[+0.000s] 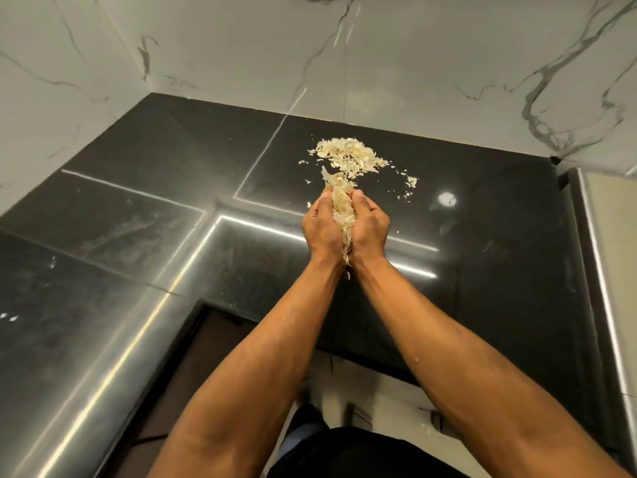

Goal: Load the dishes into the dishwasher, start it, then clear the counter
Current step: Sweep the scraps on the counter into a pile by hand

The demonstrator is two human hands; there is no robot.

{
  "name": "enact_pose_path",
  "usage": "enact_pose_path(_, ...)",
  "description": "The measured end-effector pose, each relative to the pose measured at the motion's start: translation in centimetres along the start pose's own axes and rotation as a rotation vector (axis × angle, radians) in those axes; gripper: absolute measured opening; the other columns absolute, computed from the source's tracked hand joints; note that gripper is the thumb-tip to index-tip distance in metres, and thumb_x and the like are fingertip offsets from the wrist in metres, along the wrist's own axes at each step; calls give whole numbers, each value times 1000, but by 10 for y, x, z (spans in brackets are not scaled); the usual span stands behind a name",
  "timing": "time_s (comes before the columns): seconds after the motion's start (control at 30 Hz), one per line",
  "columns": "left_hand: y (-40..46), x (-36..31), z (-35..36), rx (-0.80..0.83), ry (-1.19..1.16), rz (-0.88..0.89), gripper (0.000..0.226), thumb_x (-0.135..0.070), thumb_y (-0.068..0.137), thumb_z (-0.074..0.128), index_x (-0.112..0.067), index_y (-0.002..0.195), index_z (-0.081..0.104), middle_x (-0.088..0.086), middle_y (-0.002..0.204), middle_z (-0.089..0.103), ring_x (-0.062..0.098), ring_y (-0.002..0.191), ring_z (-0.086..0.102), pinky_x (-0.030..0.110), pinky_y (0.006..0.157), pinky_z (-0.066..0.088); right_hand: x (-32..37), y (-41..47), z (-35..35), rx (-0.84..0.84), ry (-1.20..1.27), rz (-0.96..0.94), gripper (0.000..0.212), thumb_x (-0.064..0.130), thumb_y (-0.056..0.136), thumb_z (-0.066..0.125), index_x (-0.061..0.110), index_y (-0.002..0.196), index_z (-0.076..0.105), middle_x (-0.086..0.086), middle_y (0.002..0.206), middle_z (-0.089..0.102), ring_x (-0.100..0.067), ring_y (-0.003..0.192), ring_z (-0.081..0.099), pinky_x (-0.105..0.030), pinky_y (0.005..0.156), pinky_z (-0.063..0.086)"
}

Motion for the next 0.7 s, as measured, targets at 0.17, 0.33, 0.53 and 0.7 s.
enact_pose_path(0.17,-33,-9,-22,-70,-34,37,24,-8,100,47,-5,85,66,4,69,65,12,58,63,23,53,52,-7,-36,-2,39,6,45,22,3,99,50,1,86,67,-3,67,71,-14,61,69,-24,58,56)
enact_pose_path(0.33,-69,-26,-60,-139,-29,93,23,-6,99,47,-1,87,65,0,61,65,8,52,62,21,50,50,-26,-77,1,91,-28,93,19,4,98,52,-1,89,68,-6,71,72,-17,65,69,-26,59,56)
enact_pose_path(0.53,-123,-48,-131,-216,-41,157,28,-8,99,48,-6,77,65,-3,57,63,7,50,60,20,49,49,-60,-159,7,175,-103,133,21,6,98,53,2,84,69,-6,71,72,-19,65,69,-28,60,58)
enact_pose_path(0.7,-179,-58,-194,-270,-102,203,33,-9,100,46,-8,72,64,-3,57,62,10,52,59,23,51,49,-88,-237,4,234,-157,186,22,5,98,53,2,81,67,-2,65,69,-16,60,67,-25,56,56)
Point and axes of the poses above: each hand's wrist, its own y-axis towards the middle knuckle, its own z-axis out of the palm, x = y × z, the point moved 7 cm from there along y, towards the middle knuckle
